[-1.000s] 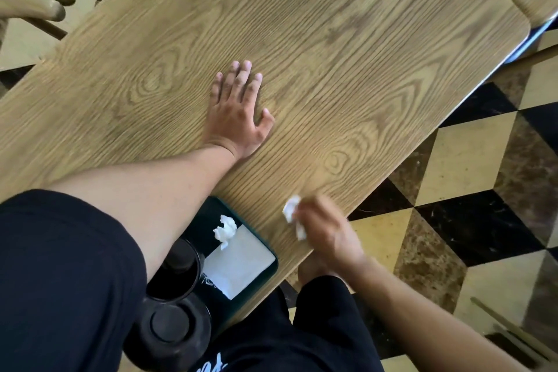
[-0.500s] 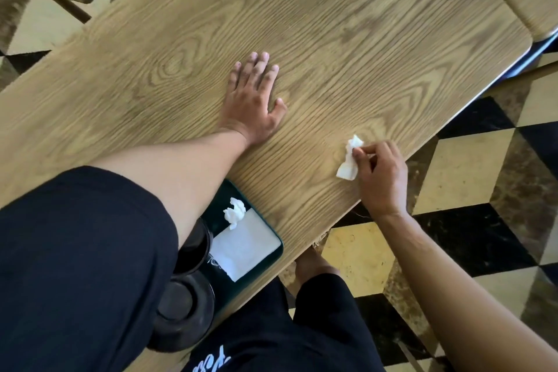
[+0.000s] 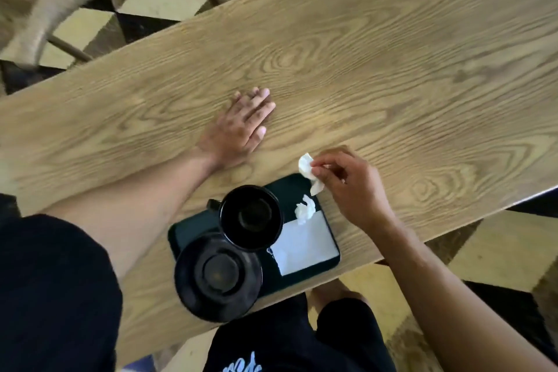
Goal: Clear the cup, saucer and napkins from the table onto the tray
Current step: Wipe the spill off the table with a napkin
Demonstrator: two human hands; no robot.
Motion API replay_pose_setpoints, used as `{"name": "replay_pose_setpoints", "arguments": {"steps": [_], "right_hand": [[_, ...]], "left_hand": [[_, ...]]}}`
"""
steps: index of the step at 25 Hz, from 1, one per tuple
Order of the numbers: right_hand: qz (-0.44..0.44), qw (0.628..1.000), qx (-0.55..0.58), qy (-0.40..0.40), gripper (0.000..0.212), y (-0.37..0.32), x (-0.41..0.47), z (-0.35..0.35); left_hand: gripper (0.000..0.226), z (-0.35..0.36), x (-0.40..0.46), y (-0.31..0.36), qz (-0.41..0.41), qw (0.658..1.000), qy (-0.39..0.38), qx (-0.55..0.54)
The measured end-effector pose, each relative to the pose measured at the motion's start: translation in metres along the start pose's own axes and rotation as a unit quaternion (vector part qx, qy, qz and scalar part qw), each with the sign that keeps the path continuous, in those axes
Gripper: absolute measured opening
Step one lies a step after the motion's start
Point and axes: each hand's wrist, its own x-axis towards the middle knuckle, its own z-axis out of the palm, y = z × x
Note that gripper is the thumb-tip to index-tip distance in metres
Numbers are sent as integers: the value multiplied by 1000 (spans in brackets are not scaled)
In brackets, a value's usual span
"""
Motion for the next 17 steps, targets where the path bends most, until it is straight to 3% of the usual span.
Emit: {"name": "replay_pose_setpoints", "arguments": {"steps": [3,8,13,17], "right_hand": [[-106,984,-90,-112,7,-9,22,6],[-221,921,-189,-260,10,-15,38,14],[-245,898,-230,-283,11,-21,40,13],[-202,936,-203,-206,9,-15,34,14]], "left_hand": [[54,2,-38,-23,-36,999,18,24],[52,8,-39,-30,-41,997,56,16],[52,6,-41,-30,-50,997,61,11],[51,7,-41,-28,-53,996,65,1]]}}
